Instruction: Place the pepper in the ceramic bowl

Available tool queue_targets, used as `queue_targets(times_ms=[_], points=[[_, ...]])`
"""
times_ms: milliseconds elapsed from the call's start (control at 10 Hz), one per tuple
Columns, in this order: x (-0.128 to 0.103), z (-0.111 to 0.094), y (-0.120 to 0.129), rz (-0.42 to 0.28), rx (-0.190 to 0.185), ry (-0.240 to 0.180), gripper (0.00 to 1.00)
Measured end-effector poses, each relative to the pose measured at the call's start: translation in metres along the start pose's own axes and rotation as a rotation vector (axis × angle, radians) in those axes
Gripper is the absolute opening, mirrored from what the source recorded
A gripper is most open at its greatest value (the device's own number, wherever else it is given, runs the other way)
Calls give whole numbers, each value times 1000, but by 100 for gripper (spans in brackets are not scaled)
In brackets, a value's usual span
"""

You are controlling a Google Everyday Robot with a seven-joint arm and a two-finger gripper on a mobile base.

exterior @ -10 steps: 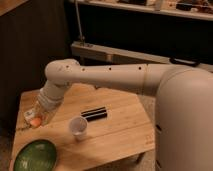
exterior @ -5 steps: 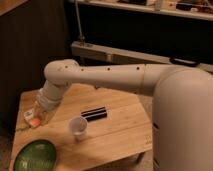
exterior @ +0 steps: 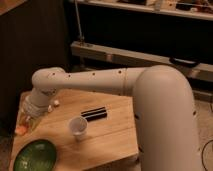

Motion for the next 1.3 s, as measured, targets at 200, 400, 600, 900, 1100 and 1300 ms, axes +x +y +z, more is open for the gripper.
queue_targets(times_ms=[200, 400, 600, 900, 1100, 1300], points=[[-10, 2, 22, -15, -11, 4, 15], [-21, 2, 45, -23, -14, 3, 35], [-31, 4, 58, -41, -5, -8, 55], [-52, 14, 51, -122, 1, -59, 79], [-59, 23, 48, -149, 1, -89, 80], [-59, 24, 48, -154, 2, -99, 80]])
